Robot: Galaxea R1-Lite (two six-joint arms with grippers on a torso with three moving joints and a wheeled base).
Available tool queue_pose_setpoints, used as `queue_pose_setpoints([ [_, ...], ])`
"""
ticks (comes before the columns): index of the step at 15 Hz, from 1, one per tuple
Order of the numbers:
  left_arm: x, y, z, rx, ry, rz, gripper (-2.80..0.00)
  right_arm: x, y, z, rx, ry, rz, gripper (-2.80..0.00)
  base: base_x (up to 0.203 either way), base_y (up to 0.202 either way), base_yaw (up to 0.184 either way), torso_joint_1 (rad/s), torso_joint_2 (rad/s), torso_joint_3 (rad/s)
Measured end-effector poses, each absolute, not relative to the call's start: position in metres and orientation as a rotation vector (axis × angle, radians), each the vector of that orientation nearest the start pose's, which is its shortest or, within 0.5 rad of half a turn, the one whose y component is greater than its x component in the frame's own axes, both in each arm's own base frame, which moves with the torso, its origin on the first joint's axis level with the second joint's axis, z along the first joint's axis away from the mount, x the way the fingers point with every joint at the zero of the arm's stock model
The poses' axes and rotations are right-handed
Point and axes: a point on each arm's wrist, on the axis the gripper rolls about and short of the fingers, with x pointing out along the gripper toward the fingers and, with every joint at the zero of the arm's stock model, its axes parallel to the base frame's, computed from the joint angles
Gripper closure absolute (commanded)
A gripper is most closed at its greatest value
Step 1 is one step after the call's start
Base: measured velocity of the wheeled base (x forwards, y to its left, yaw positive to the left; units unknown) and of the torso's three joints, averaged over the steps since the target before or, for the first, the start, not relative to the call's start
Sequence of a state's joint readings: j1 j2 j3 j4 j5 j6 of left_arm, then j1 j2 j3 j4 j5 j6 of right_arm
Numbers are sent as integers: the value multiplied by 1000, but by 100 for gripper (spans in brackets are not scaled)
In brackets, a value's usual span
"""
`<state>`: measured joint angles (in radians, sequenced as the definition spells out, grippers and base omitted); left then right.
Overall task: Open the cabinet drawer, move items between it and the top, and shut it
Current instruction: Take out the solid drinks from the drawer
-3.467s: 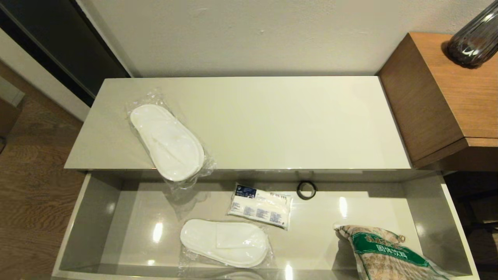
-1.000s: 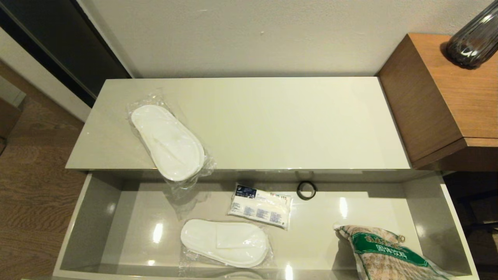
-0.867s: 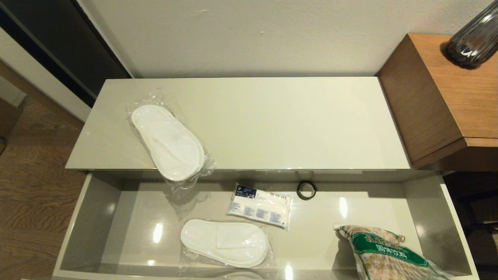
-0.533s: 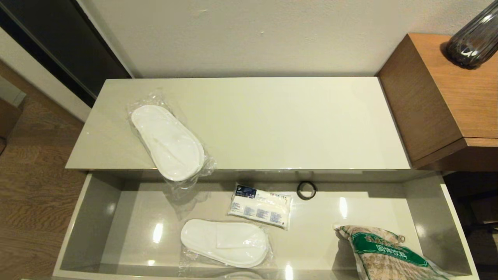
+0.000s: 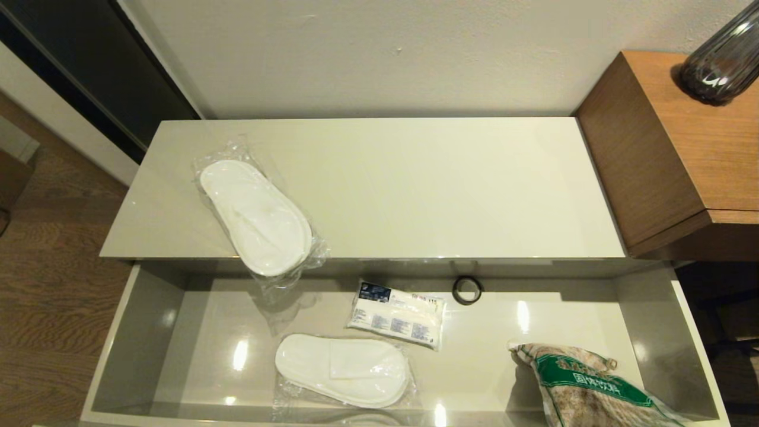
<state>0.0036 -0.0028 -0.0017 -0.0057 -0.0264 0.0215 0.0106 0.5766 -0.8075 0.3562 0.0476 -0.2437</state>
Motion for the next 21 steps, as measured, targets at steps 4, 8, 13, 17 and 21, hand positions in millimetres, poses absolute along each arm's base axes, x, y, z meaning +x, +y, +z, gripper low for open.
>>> queue_pose_setpoints([
  [4,-23,-1,76,22,-10,-23,0,124,13,272,-454,427,258,0,0,0,0,0,0,0],
  [8,-23,-1,76,21,-10,-22,0,205,56,222,-696,690,570,0,0,0,0,0,0,0],
  [13,-23,-1,76,21,-9,-23,0,192,85,176,-817,1012,734,0,0,0,0,0,0,0],
  [17,-23,-1,76,21,-9,-22,0,192,88,160,-829,1123,609,0,0,0,0,0,0,0],
  [21,-23,-1,77,21,-9,-22,0,158,76,169,-850,1210,558,0,0,0,0,0,0,0],
])
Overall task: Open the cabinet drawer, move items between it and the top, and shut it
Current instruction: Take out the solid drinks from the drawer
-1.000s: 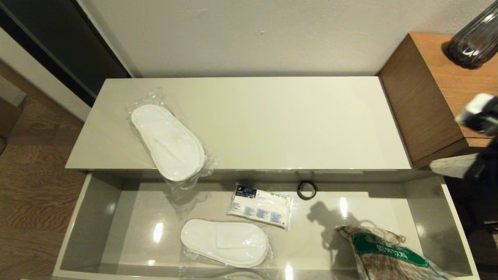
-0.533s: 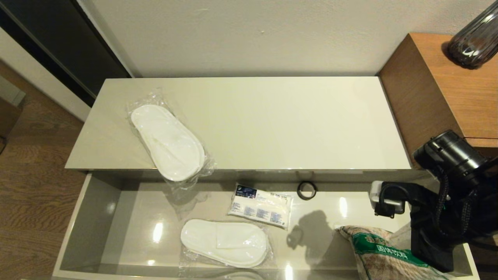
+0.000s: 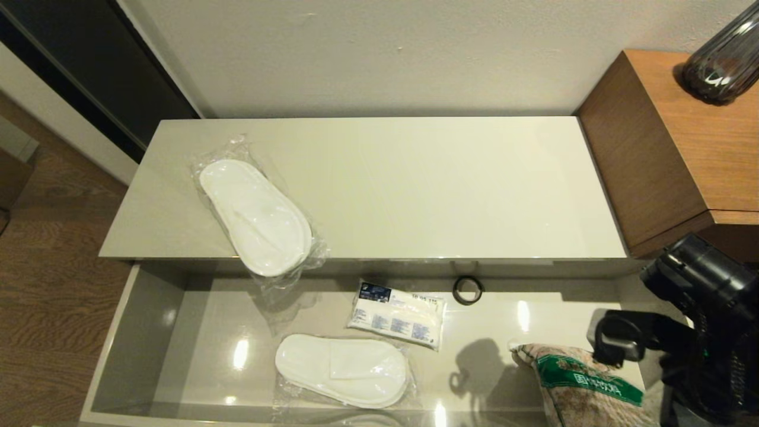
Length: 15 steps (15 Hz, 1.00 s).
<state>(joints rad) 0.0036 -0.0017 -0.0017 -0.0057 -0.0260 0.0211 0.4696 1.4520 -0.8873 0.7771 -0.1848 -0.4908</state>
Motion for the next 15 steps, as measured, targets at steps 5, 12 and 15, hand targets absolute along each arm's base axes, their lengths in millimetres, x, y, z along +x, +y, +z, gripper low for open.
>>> queue_pose_setpoints([
  [5,-23,-1,76,21,-9,-23,0,118,72,156,-828,1298,545,0,0,0,0,0,0,0],
  [12,-23,-1,77,22,-9,-23,0,104,72,131,-803,1305,494,0,0,0,0,0,0,0],
  [15,-23,-1,77,21,-9,-23,0,106,75,122,-785,1267,485,0,0,0,0,0,0,0],
])
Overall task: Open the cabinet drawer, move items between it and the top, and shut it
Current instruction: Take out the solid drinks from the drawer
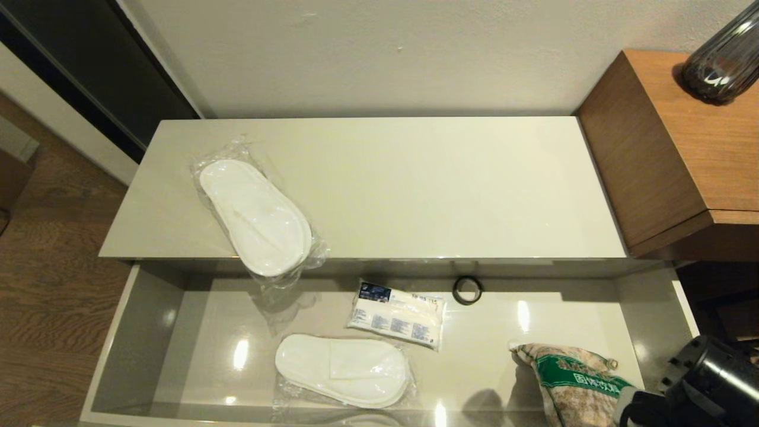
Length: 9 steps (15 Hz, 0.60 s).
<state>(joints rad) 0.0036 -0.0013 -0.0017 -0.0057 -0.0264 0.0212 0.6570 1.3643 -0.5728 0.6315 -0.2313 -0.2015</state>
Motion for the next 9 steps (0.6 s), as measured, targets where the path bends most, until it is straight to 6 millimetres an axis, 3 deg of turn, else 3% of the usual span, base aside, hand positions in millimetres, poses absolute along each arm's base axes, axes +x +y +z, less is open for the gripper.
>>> queue_pose_setpoints([
  [1,-23,-1,76,21,-9,-22,0,109,78,121,-772,1250,471,0,0,0,0,0,0,0],
  [2,-23,-1,76,21,-9,-23,0,114,81,121,-760,1227,450,-280,0,0,0,0,0,0],
  [9,-23,-1,76,21,-9,-24,0,113,80,109,-778,1276,438,-280,0,0,0,0,0,0],
])
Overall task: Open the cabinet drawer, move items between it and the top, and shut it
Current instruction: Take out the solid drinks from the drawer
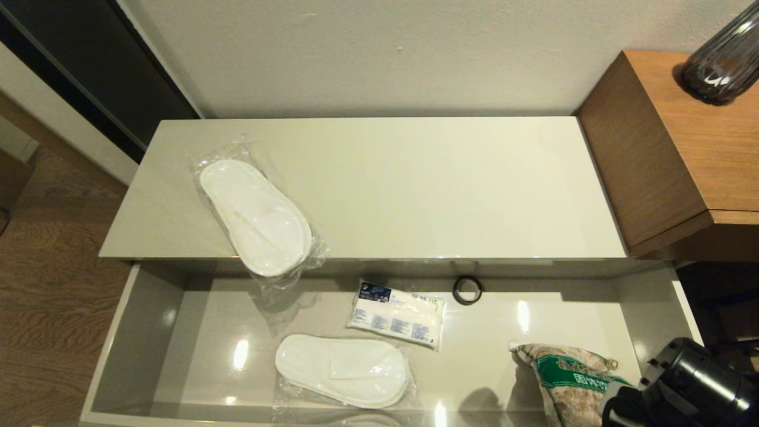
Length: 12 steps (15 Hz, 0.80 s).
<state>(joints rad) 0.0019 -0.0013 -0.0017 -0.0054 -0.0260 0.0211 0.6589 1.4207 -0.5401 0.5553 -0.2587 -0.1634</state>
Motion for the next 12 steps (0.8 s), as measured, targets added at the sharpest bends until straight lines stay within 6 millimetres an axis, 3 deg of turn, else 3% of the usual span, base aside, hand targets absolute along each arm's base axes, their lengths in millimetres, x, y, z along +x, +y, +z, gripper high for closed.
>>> queue_pose_setpoints([
  [7,-23,-1,77,22,-9,-24,0,133,95,93,-707,1217,402,-280,0,0,0,0,0,0],
  [12,-23,-1,77,22,-9,-23,0,135,92,89,-713,1232,360,-280,0,0,0,0,0,0],
])
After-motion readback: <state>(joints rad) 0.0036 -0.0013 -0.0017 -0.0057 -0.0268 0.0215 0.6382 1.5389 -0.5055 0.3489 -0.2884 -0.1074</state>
